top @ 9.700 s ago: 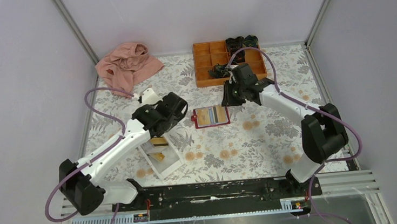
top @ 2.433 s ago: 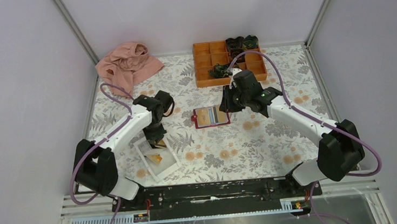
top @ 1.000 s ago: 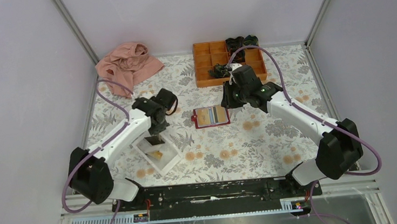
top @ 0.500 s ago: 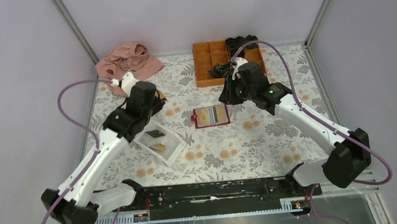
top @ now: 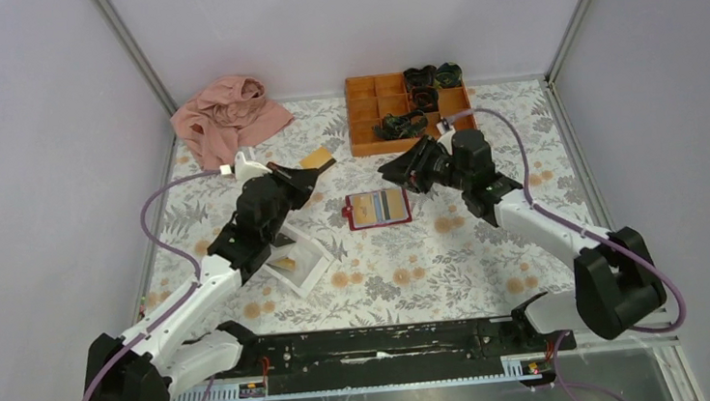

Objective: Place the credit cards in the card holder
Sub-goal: Pick up the credit card from the storage box.

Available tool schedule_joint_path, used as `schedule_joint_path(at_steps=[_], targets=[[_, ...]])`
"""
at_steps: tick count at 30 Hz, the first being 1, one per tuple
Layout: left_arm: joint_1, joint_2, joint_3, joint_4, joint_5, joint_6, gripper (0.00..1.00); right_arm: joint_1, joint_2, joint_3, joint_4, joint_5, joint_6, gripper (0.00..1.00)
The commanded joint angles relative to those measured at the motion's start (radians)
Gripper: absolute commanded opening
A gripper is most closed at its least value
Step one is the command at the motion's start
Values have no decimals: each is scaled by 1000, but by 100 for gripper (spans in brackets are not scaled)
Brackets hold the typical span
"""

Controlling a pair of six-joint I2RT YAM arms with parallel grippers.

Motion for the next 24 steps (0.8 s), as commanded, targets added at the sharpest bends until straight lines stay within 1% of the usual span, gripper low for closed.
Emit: schedule_joint_path(at_steps=[1,4,11,15,24], targets=[[-11,14,-60,320,33,-90,0,-5,74,-49,421,-115,395,37],[-18,41,-72,376,39,-105,0,2,117,-47,535,-98,517,40],[-39,128,-65,482,42,-128,0,36,198,-19,635,-32,642,43],[-46,168,-54,523,52,-135,0,55,245,8,625,-15,651,43],[-47,207,-32,558,86,-139,0,61,307,43,626,-2,645,42]])
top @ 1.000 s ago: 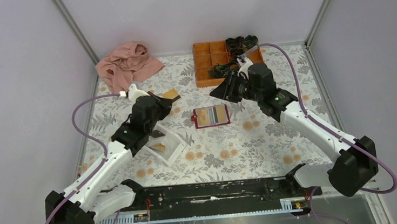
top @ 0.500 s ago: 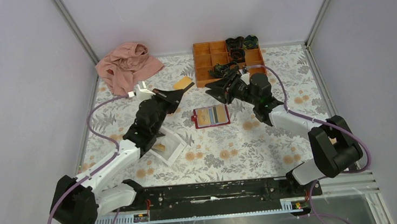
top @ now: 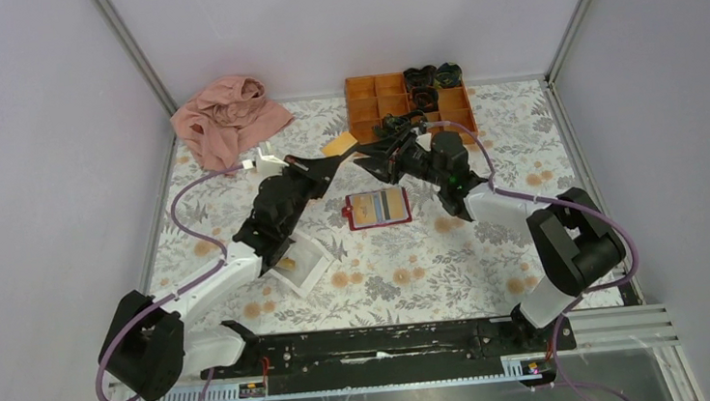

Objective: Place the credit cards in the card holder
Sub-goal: Pick up the credit card from the storage box.

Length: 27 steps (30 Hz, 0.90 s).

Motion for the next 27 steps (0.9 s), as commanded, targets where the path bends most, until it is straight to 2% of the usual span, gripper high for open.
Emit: schedule_joint_path(at_steps=[1,11,18,20,25,27], targets=[[-7,16,35,102,26,-6,0,8,20,61,74,20,16,42],[-8,42,49,113,49,-2,0,10,90,130,66,12,-9,39],[-8,54,40,117,50,-11,0,11,71,126,-2,20,-57,9],[-7,51,36,113,51,-5,9,11,66,104,15,25,-45,6],[-4,20,20,70,51,33,47,4,61,84,30,19,-62,2],[3,-4,9,42,46,65,58,-11,26,88,5,8,-91,1]])
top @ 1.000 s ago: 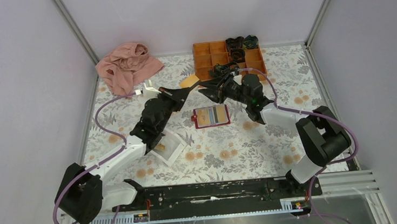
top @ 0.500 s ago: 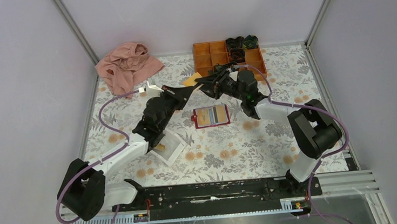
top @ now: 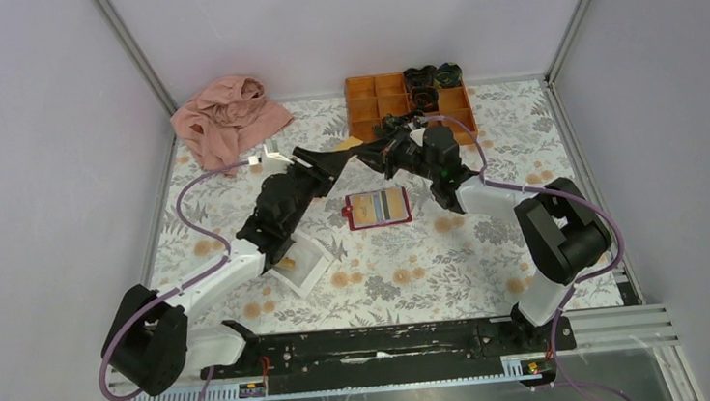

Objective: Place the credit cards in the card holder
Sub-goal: Pick up the credit card from the storage box.

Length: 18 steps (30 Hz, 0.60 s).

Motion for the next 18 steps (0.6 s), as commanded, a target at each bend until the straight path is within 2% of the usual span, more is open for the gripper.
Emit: schedule_joint_path(at_steps=[1,4,8,14,18], targets=[[11,-62,-12,-25,-2,92,63,-21,-78,8,-8,-17,-63,1],[38,-116,-33,-59,2,135,74,-50,-111,33,-117,-68,-156,0],[99,-139,-43,-69,98,188,75,-103,-155,95,-332,-175,-336,0],[178,-54,-17,-6,396,223,70,-158,-176,142,-579,-383,-597,0],[201,56,18,89,627,192,63,-159,-175,136,-633,-492,-694,0]])
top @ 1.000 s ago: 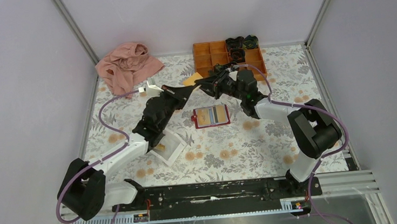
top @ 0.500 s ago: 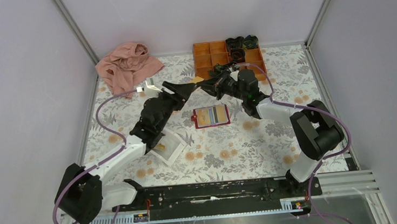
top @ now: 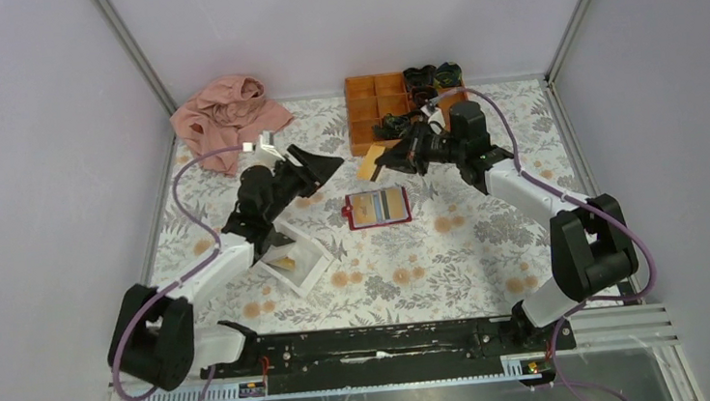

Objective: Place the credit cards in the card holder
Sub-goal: Pick up the credit card from the storage box.

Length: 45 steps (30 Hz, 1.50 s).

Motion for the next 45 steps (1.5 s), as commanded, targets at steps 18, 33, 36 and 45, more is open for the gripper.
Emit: schedule_joint_path(at_steps=[18,33,36,45], targets=[[5,260,70,390,535,-160,54,11,-14,35,-161,-268,-262,0],[-6,360,79,534,609,-235,23,33,27,58,-102,-294,-222,0],[-8,392,73,616,630,-288,10,33,29,59,-95,-296,-218,0],[-7,396,10,661,513,-321,0,32,10,20,-58,-263,-198,31]])
